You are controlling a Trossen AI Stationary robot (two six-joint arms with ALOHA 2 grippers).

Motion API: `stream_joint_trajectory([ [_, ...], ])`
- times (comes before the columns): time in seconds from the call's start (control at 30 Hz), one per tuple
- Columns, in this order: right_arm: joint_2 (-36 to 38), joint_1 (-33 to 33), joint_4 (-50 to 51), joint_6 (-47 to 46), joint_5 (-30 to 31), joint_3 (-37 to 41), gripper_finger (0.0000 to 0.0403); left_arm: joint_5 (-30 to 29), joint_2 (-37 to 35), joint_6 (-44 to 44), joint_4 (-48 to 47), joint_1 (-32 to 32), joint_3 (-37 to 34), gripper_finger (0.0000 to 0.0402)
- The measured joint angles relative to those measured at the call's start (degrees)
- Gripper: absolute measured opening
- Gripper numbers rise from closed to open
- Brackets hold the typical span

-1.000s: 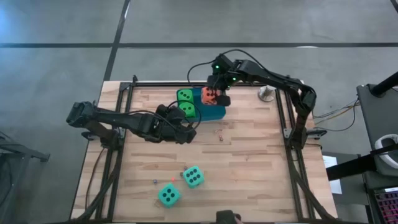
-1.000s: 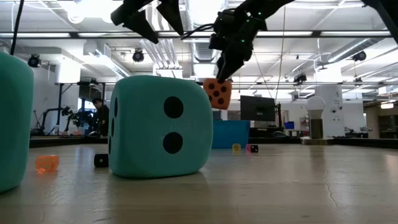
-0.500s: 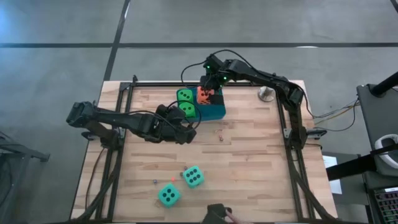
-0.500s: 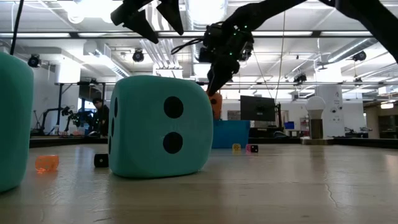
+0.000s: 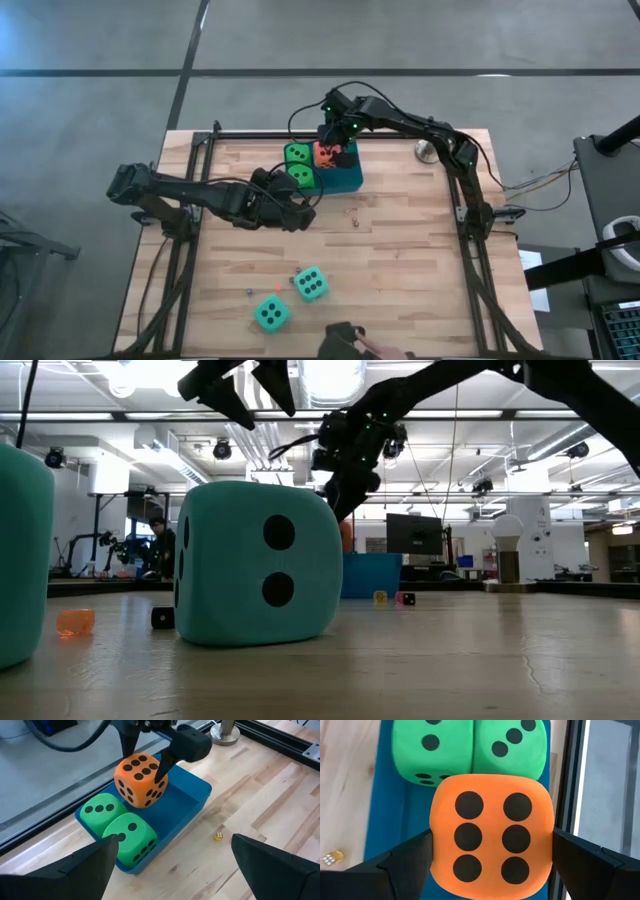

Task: Pick & Place Dice
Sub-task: Put the large orange dice into the blue bin

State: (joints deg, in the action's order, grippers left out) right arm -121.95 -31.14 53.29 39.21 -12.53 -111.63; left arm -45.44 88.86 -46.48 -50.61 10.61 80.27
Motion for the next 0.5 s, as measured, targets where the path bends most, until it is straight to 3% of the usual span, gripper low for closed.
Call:
stream_joint_trajectory([
  [0.5, -3.1, -1.8, -4.7, -0.1, 0.4, 0.3, 0.0359, 0.0, 0.0, 0.0, 0.0, 0.0, 0.0, 0.0392],
])
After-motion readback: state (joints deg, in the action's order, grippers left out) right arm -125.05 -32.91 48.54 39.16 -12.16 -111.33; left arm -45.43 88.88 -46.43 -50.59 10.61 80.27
